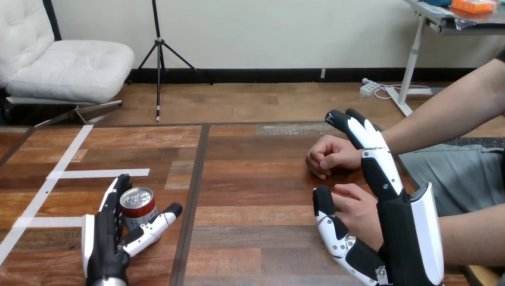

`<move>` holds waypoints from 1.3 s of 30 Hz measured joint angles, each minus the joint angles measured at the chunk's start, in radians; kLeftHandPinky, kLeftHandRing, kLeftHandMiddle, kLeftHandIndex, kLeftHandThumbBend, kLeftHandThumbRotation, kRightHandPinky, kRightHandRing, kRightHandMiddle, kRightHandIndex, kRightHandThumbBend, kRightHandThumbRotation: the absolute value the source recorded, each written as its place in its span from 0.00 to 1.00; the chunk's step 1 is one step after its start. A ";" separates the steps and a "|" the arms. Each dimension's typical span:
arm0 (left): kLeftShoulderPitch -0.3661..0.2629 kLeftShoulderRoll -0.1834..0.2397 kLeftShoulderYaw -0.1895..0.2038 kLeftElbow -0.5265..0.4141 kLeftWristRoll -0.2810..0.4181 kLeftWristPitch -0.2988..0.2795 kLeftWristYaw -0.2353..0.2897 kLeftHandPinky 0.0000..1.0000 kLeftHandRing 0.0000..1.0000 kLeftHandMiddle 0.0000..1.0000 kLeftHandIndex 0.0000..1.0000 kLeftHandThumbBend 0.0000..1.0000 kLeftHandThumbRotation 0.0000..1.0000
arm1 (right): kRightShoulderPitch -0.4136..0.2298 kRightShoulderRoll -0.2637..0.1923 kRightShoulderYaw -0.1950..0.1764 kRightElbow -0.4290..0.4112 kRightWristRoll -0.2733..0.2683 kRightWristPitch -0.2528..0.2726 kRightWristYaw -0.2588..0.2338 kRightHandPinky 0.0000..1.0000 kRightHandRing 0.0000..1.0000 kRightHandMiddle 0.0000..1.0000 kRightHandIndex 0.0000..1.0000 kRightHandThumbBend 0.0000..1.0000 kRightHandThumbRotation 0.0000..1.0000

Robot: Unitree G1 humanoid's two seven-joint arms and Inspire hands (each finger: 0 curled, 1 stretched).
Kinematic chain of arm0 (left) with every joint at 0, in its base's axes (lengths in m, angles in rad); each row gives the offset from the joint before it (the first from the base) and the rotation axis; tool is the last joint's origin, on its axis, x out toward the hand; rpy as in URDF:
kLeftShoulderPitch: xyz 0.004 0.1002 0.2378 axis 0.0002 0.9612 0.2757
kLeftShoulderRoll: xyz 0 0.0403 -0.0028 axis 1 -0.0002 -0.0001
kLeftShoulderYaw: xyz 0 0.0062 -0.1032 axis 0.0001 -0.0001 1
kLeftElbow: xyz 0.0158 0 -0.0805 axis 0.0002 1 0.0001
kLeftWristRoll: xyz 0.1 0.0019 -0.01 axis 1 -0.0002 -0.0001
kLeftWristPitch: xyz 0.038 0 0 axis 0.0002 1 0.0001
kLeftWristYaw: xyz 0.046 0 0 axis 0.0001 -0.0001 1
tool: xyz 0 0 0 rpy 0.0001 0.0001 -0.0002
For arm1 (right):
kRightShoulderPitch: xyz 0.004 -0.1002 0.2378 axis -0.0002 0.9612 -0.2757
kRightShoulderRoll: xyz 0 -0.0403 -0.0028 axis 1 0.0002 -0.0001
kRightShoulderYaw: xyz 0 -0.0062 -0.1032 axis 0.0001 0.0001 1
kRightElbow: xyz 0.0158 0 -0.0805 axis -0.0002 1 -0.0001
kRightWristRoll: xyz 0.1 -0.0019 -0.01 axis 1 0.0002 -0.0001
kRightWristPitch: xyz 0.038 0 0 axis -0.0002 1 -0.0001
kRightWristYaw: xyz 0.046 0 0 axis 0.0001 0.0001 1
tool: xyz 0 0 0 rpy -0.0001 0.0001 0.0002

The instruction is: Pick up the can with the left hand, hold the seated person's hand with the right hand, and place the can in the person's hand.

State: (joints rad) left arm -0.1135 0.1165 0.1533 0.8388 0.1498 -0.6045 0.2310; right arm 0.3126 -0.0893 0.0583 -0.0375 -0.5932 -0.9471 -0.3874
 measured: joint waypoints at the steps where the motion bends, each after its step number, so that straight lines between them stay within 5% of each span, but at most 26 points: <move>1: -0.001 0.000 -0.002 0.000 0.006 0.004 0.006 0.80 0.86 0.88 0.88 0.94 0.27 | 0.000 0.000 0.000 0.000 0.000 0.000 0.000 0.97 0.94 0.90 0.88 0.24 0.01; 27: -0.076 0.042 -0.072 0.065 0.136 0.092 0.165 0.74 0.82 0.85 0.87 0.96 0.33 | 0.006 0.000 -0.016 -0.001 -0.010 0.000 0.000 0.94 0.93 0.88 0.87 0.23 0.06; 39: -0.131 0.043 -0.091 0.142 0.137 0.097 0.238 0.60 0.67 0.69 0.72 0.88 0.14 | 0.012 0.000 -0.026 -0.004 -0.019 0.002 0.000 0.93 0.91 0.87 0.87 0.23 0.07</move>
State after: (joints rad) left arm -0.2450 0.1592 0.0626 0.9808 0.2866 -0.5074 0.4690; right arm 0.3245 -0.0891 0.0322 -0.0419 -0.6124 -0.9452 -0.3875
